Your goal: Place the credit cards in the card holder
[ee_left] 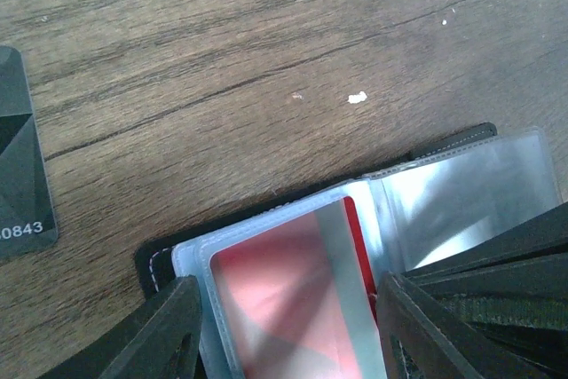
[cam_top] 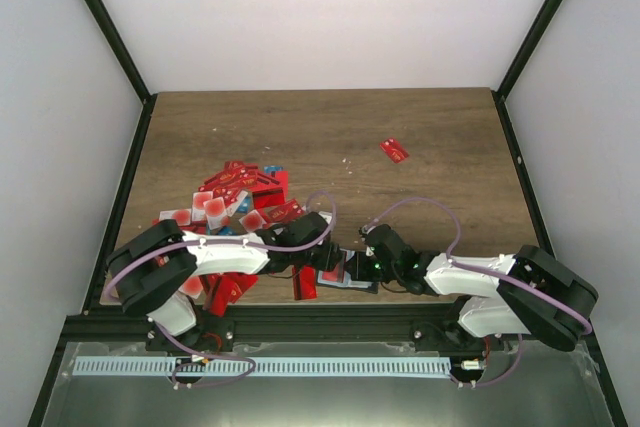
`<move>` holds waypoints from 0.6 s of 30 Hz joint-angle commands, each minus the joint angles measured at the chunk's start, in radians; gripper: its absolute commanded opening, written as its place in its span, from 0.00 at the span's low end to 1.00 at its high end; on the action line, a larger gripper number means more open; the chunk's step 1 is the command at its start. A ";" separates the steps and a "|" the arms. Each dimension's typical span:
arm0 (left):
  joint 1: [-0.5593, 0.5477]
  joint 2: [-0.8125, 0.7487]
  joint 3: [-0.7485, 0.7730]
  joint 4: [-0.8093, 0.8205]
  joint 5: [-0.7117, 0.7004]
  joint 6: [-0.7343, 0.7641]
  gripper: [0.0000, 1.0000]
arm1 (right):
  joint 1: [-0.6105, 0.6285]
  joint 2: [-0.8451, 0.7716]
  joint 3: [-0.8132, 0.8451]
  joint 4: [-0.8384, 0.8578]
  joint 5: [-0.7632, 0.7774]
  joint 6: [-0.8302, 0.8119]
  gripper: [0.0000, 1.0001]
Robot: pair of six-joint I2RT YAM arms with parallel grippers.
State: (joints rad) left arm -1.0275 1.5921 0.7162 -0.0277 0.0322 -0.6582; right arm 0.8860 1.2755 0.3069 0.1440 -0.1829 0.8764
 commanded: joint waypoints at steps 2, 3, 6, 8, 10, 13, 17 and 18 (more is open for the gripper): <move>-0.001 0.025 0.029 0.025 0.020 0.011 0.56 | -0.002 0.042 -0.037 -0.110 0.042 -0.003 0.01; -0.001 0.027 0.032 0.027 0.023 0.011 0.56 | -0.003 0.044 -0.037 -0.111 0.042 -0.005 0.01; -0.001 0.034 0.032 0.034 0.034 0.008 0.56 | -0.003 0.047 -0.034 -0.110 0.043 -0.007 0.01; -0.001 0.038 0.032 0.042 0.044 0.005 0.56 | -0.002 0.049 -0.033 -0.110 0.044 -0.006 0.01; 0.000 0.037 0.032 0.048 0.052 0.002 0.56 | -0.003 0.052 -0.031 -0.110 0.043 -0.007 0.01; -0.001 0.030 0.032 0.050 0.062 -0.005 0.56 | -0.002 0.059 -0.027 -0.110 0.043 -0.007 0.01; -0.004 0.012 0.035 0.044 0.068 -0.008 0.55 | -0.003 0.061 -0.020 -0.115 0.046 -0.009 0.01; -0.005 0.007 0.036 0.040 0.069 -0.010 0.55 | -0.003 0.060 -0.017 -0.121 0.048 -0.009 0.01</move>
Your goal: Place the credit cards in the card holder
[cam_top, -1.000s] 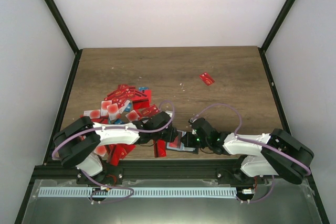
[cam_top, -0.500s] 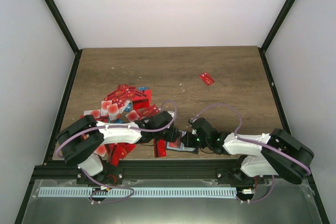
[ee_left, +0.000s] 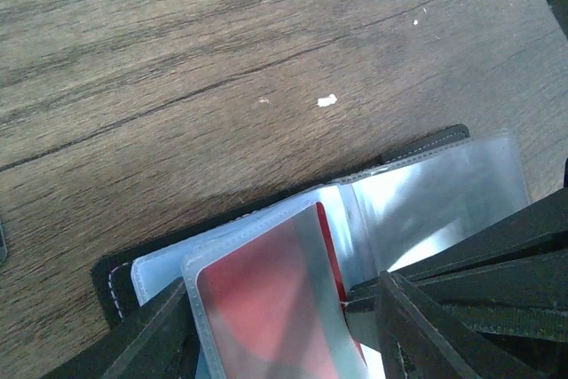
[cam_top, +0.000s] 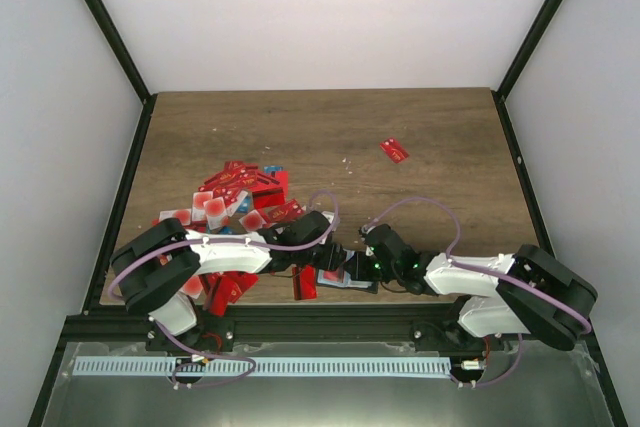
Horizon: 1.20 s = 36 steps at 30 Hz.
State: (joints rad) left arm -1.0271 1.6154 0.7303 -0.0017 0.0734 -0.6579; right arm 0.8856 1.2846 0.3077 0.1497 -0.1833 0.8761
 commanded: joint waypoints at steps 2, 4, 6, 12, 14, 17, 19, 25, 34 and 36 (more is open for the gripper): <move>-0.009 -0.026 0.028 0.002 0.028 -0.016 0.54 | -0.003 0.045 -0.009 -0.140 0.055 -0.013 0.01; -0.015 -0.033 0.035 -0.012 0.019 -0.017 0.54 | -0.004 0.036 0.002 -0.154 0.061 -0.017 0.01; -0.019 -0.041 0.044 -0.031 0.009 -0.019 0.54 | -0.004 0.027 0.013 -0.172 0.068 -0.021 0.01; -0.024 -0.045 0.056 -0.063 -0.004 -0.028 0.54 | -0.010 -0.008 0.039 -0.224 0.081 -0.029 0.02; -0.027 -0.045 0.060 -0.068 -0.006 -0.032 0.54 | -0.014 -0.020 0.046 -0.241 0.085 -0.032 0.03; -0.032 -0.048 0.063 -0.073 -0.012 -0.035 0.54 | -0.018 -0.043 0.052 -0.264 0.089 -0.035 0.06; -0.033 -0.049 0.066 -0.073 -0.013 -0.035 0.54 | -0.021 -0.062 0.056 -0.280 0.090 -0.036 0.07; -0.045 -0.042 0.081 -0.073 -0.018 -0.035 0.54 | -0.032 -0.138 0.062 -0.328 0.096 -0.039 0.12; -0.049 -0.004 0.095 -0.078 -0.037 -0.035 0.54 | -0.039 -0.176 0.045 -0.335 0.095 -0.040 0.10; -0.048 0.006 0.102 -0.101 -0.076 -0.035 0.53 | -0.040 -0.165 0.034 -0.317 0.091 -0.039 0.08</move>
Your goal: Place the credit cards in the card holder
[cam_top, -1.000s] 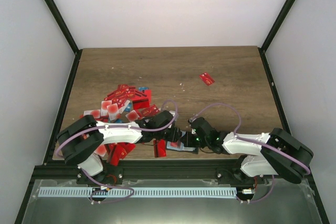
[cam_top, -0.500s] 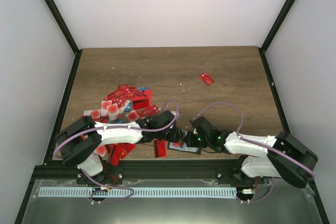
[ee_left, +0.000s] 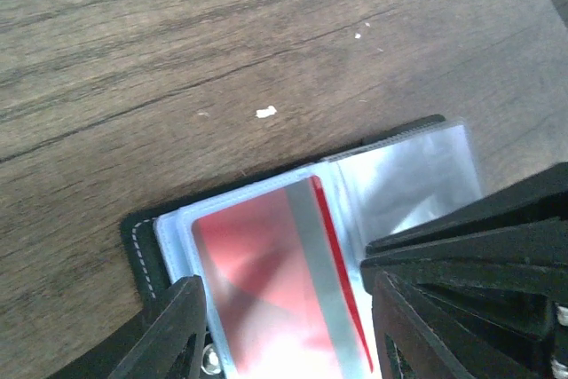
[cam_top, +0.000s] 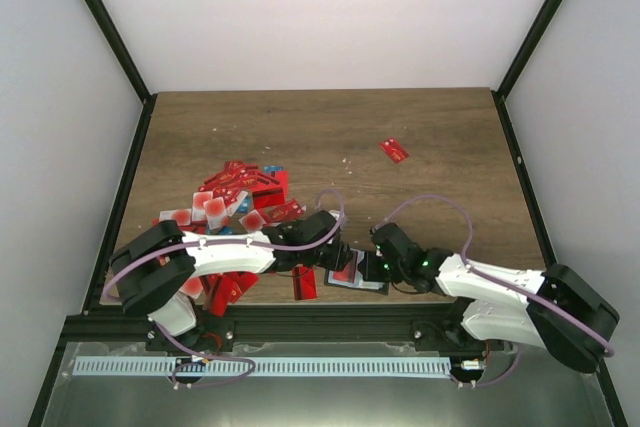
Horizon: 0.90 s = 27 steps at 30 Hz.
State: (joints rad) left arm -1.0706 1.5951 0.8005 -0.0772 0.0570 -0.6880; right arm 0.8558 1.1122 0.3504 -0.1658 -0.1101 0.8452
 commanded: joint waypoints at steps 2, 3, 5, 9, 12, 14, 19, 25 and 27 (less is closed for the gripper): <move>-0.005 0.028 0.032 -0.033 -0.089 -0.005 0.53 | -0.011 0.020 -0.015 0.018 0.010 -0.008 0.05; -0.005 0.026 0.032 -0.033 -0.096 -0.004 0.53 | -0.011 0.025 -0.017 0.029 0.004 -0.010 0.03; -0.005 0.023 0.034 -0.038 -0.114 -0.005 0.54 | -0.011 0.028 -0.017 0.041 0.001 -0.014 0.01; -0.005 0.016 0.036 -0.059 -0.146 -0.005 0.53 | -0.011 0.010 -0.009 0.042 0.012 -0.019 0.01; -0.005 0.016 0.034 -0.063 -0.154 -0.005 0.53 | -0.012 -0.017 -0.004 0.028 0.025 -0.019 0.01; -0.005 0.018 0.033 -0.061 -0.159 -0.005 0.53 | -0.013 -0.043 -0.001 0.012 0.035 -0.019 0.01; -0.004 0.025 0.033 -0.061 -0.161 -0.004 0.51 | -0.012 -0.106 -0.010 0.014 0.029 -0.018 0.01; -0.004 0.026 0.032 -0.055 -0.152 -0.005 0.51 | -0.012 -0.066 -0.024 0.072 -0.005 -0.022 0.01; -0.003 0.026 0.030 -0.050 -0.144 -0.005 0.51 | -0.012 -0.036 -0.027 0.089 -0.009 -0.023 0.01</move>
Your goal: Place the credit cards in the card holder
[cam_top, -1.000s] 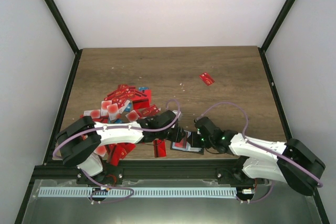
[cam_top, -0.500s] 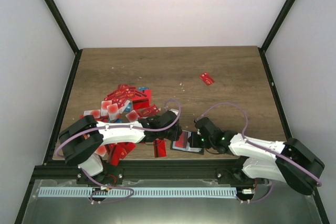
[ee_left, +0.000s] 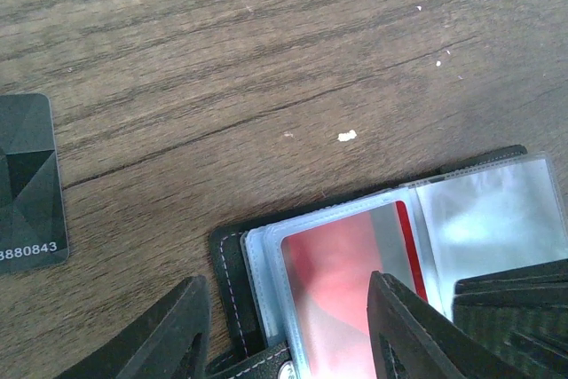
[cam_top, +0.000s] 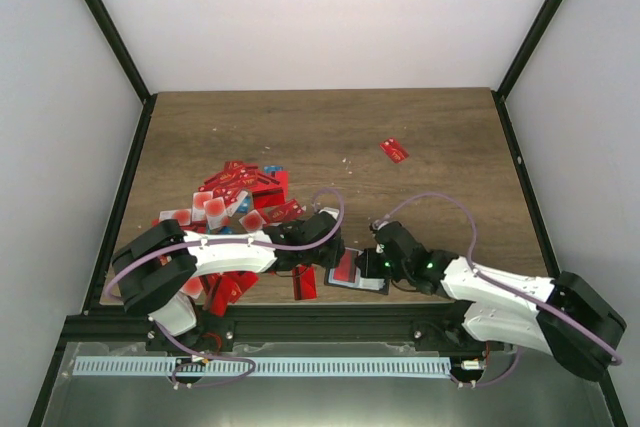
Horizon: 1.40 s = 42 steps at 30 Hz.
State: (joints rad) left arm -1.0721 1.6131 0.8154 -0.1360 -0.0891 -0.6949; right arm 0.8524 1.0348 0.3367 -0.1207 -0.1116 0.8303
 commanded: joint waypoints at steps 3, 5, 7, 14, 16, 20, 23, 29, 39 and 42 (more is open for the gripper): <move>-0.002 0.008 0.011 0.022 0.020 0.002 0.51 | -0.010 0.090 -0.020 0.070 -0.009 -0.008 0.01; -0.002 0.009 0.011 0.025 0.029 0.002 0.51 | -0.011 0.110 -0.026 0.076 0.000 -0.006 0.01; -0.002 0.010 0.011 0.027 0.033 0.005 0.51 | -0.010 0.124 -0.035 0.083 0.004 -0.005 0.01; -0.002 0.023 0.014 0.036 0.055 0.011 0.50 | -0.016 0.147 -0.064 0.103 0.009 -0.001 0.01; -0.002 0.029 0.016 0.042 0.065 0.013 0.50 | -0.016 0.153 -0.069 0.112 0.004 0.000 0.01; -0.002 0.046 0.021 0.049 0.087 0.018 0.50 | -0.018 0.167 -0.074 0.115 0.007 0.000 0.01; -0.002 0.063 0.023 0.056 0.105 0.021 0.50 | -0.020 0.167 -0.081 0.119 0.006 0.001 0.01; -0.002 0.079 0.021 0.079 0.139 0.013 0.50 | -0.021 0.151 -0.092 0.118 0.004 0.005 0.01; -0.003 0.057 0.027 0.066 0.137 0.008 0.50 | -0.024 0.140 -0.087 0.111 0.000 0.004 0.01; -0.006 0.052 0.036 0.047 0.129 0.008 0.50 | -0.024 0.139 -0.087 0.111 0.000 0.004 0.01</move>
State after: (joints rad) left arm -1.0714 1.6806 0.8185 -0.0864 0.0208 -0.6872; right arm 0.8406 1.1660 0.2737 0.0525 -0.1379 0.8310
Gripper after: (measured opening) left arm 0.502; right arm 0.015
